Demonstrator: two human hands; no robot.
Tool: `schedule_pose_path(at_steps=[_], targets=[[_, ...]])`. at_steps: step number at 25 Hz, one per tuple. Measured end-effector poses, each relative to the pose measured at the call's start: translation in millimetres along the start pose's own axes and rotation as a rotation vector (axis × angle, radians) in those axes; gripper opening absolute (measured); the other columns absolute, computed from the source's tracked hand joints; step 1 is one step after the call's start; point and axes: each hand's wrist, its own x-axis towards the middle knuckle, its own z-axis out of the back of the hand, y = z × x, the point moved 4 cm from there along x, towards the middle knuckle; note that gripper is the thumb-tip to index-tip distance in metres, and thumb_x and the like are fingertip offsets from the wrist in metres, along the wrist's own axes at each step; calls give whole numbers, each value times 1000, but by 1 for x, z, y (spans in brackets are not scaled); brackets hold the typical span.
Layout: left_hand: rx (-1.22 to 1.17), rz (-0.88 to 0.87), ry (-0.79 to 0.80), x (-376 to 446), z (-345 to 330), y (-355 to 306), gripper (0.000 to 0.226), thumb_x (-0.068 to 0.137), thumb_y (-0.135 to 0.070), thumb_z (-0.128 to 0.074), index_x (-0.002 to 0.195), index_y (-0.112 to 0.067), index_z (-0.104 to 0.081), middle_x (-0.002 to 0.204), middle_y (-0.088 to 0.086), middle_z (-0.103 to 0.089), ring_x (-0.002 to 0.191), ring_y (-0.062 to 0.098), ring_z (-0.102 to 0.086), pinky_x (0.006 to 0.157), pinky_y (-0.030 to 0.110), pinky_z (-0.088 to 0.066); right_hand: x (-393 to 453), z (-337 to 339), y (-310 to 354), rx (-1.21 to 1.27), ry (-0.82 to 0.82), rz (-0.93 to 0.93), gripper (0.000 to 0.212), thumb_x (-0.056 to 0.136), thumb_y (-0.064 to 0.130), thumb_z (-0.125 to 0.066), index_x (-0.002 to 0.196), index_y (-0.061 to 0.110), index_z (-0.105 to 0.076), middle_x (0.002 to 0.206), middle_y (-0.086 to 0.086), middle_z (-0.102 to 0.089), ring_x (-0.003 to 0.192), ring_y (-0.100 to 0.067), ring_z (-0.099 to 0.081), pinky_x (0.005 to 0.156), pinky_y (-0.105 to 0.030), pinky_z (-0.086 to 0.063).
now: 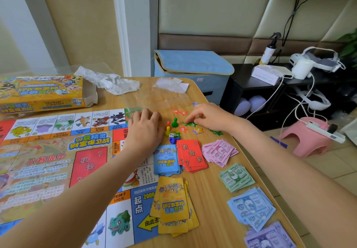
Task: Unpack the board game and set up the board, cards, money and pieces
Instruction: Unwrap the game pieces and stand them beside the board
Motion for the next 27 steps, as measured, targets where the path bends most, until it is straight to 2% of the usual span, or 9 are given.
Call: schedule_pose_path(at_steps=[3,5,8,10,12,15,20,23,27], targets=[[2,-1,1,0,0,1,34,97,-35,-38,119,-13,-51,119,9,-46,110,28,-39,92,36,-29,1,4,-11,19,-15,-40,33,91,1,-50,98,25,-73,96,9,-61,90,-21,-60,84,-34,-48],[6,-2,-1,0,-1,1,33,97,-35,-38,119,-13,-51,119,8,-46,110,27,-40,91,36,-29,1,6,-18,17,-15,-61,36,90,1,-50,94,28,-73,100,3,-66,88,-27,-63,82,-39,-51],[0,-2,-1,1,-1,1,33,97,-35,-38,119,-14,-51,118,8,-46,110,28,-39,92,36,-29,-4,9,-19,36,-35,-64,26,90,5,-55,97,21,-73,104,1,-67,82,-10,-58,74,-22,-45],[2,1,4,1,-1,1,34,97,-35,-38,120,-14,-51,118,8,-46,110,27,-39,92,36,-29,-8,11,-8,112,-82,-31,16,88,12,-62,96,21,-73,95,7,-67,77,-7,-53,66,-15,-40],[7,6,6,1,-1,1,34,97,-35,-38,120,-13,-51,118,9,-46,110,28,-39,92,36,-30,-10,8,9,164,-63,28,11,84,17,-68,93,21,-74,81,14,-62,69,-1,-49,59,-10,-36],[6,4,-6,0,-1,1,35,96,-35,-39,118,-12,-52,117,10,-48,109,30,-41,90,37,-30,-5,-6,25,138,12,98,16,81,16,-71,97,17,-74,71,12,-54,56,9,-46,56,-7,-35],[14,10,0,0,-1,0,36,96,-36,-39,118,-11,-52,117,11,-48,110,31,-41,91,39,-31,-1,-17,27,137,60,80,24,80,15,-72,105,17,-70,68,8,-49,50,10,-42,54,-7,-34],[12,9,2,1,-2,0,34,96,-35,-38,119,-12,-51,118,10,-47,110,29,-40,91,37,-30,-2,-14,25,146,74,49,18,80,9,-72,97,9,-68,64,8,-48,44,7,-43,51,-7,-34],[7,9,4,1,-1,0,34,97,-35,-38,119,-13,-51,117,9,-46,110,29,-40,92,37,-30,-4,-11,18,223,87,-29,11,78,11,-74,79,17,-64,63,6,-52,46,2,-44,53,-11,-35]])
